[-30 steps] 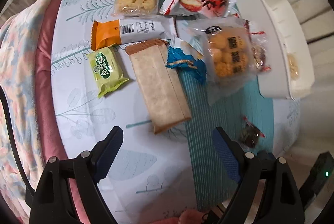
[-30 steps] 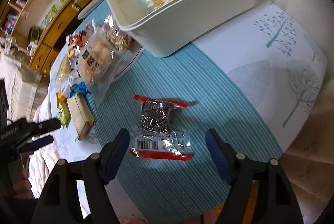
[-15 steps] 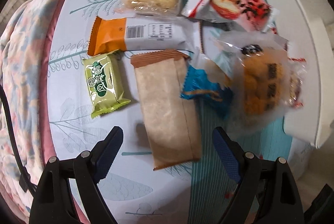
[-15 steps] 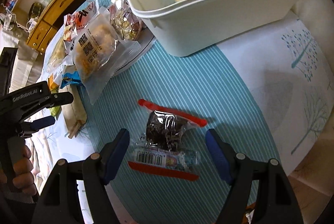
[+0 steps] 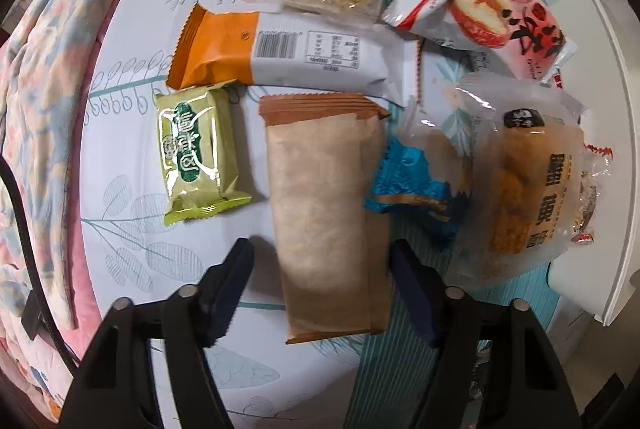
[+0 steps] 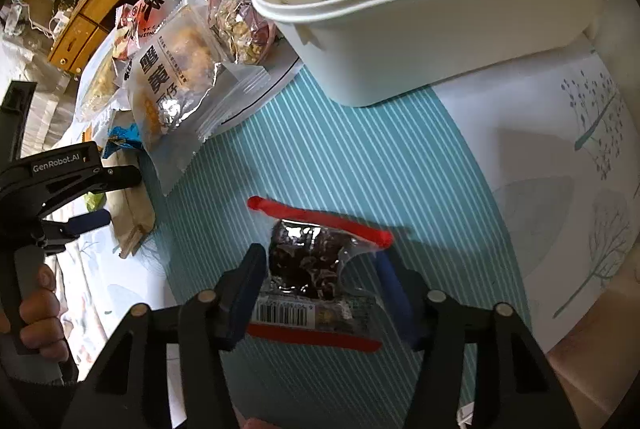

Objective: Organize snacks
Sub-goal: 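Grasp the red-striped candy bag with the right gripper while the left grasps the brown paper biscuit, then carry both snacks over the white tray and open both grippers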

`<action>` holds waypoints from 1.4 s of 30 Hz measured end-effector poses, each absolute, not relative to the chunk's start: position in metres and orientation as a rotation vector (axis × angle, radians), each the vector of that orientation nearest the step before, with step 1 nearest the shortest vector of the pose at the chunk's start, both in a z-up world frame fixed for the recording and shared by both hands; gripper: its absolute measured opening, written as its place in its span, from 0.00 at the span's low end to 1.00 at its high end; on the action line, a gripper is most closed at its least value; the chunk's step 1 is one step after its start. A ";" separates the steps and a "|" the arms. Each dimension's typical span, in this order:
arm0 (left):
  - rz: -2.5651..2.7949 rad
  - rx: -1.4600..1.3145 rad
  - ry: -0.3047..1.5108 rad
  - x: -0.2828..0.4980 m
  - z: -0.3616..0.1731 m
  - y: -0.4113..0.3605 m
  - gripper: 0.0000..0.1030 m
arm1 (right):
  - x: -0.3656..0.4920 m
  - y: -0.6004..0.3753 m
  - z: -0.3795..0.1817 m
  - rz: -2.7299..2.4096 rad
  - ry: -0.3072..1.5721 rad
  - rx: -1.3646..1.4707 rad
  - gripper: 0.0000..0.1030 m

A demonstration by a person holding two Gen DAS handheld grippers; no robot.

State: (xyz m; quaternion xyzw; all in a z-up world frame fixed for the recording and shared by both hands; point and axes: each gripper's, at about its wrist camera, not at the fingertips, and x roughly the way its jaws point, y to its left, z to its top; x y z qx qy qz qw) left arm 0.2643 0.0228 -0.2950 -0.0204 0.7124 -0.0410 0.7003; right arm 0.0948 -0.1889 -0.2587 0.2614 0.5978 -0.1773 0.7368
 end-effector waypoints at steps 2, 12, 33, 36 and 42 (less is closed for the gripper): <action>-0.100 -0.042 1.579 0.259 -0.295 0.022 0.52 | 0.099 -0.187 -0.259 -0.377 1.321 0.557 0.44; -0.091 -0.086 1.652 0.245 -0.303 0.032 0.51 | 0.098 -0.174 -0.260 -0.363 1.379 0.556 0.40; -0.367 -0.143 1.528 0.160 -0.205 0.058 0.51 | 0.069 -0.099 -0.182 -0.312 1.249 0.455 0.40; -0.411 -0.135 1.477 0.154 -0.183 0.062 0.51 | 0.063 -0.094 -0.165 -0.320 1.209 0.431 0.40; -0.492 -0.162 1.375 0.152 -0.145 0.060 0.51 | 0.065 -0.092 -0.140 -0.338 1.142 0.370 0.40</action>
